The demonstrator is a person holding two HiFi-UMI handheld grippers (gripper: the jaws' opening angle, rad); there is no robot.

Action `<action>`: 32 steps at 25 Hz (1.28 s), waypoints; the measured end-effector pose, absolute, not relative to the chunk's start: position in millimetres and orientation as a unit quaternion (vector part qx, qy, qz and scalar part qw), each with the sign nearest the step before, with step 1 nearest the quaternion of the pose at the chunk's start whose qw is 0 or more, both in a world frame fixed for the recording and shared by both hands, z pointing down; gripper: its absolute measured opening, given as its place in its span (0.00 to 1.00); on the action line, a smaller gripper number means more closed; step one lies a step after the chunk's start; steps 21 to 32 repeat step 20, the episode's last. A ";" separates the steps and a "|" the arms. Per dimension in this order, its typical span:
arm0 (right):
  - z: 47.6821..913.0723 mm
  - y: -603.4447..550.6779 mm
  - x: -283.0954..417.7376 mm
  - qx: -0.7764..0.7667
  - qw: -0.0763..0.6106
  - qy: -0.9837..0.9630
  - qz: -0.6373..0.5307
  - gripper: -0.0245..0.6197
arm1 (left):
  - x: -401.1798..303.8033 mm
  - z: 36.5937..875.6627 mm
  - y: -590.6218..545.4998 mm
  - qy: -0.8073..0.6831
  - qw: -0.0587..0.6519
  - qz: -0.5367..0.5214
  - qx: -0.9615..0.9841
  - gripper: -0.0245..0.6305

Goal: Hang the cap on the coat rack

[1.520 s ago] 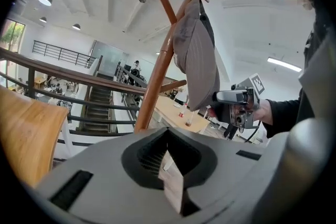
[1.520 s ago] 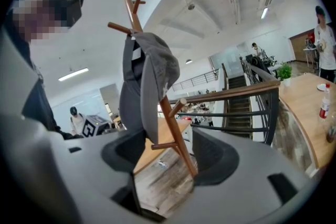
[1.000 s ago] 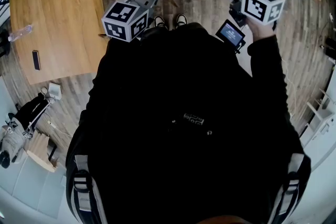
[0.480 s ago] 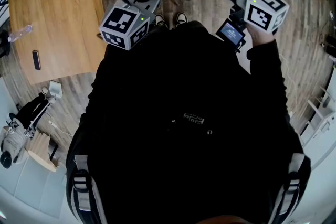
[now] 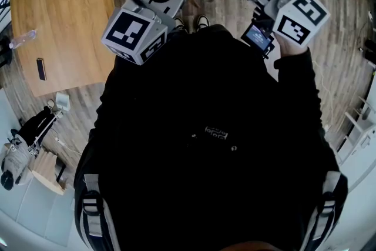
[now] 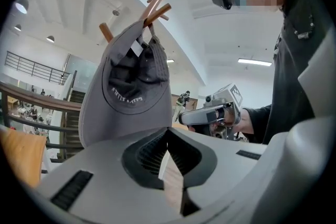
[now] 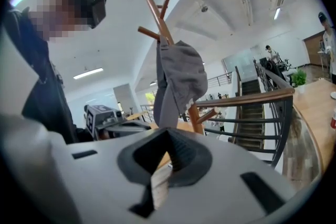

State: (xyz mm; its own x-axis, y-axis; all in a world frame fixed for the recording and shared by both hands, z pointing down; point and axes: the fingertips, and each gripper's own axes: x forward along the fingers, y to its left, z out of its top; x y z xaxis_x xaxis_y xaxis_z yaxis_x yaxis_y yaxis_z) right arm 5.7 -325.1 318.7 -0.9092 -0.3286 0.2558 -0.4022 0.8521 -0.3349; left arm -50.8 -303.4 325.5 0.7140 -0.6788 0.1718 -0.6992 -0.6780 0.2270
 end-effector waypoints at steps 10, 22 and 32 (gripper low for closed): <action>303.9 -322.2 1.8 0.184 0.082 -0.962 0.185 0.04 | -45.0 316.9 -303.4 -0.367 0.133 0.030 0.920 0.04; 299.0 -322.6 2.3 0.184 0.061 -0.962 0.190 0.04 | -40.9 314.1 -304.8 -0.367 0.114 0.042 0.922 0.04; 299.0 -322.6 2.3 0.184 0.061 -0.962 0.190 0.04 | -40.9 314.1 -304.8 -0.367 0.114 0.042 0.922 0.04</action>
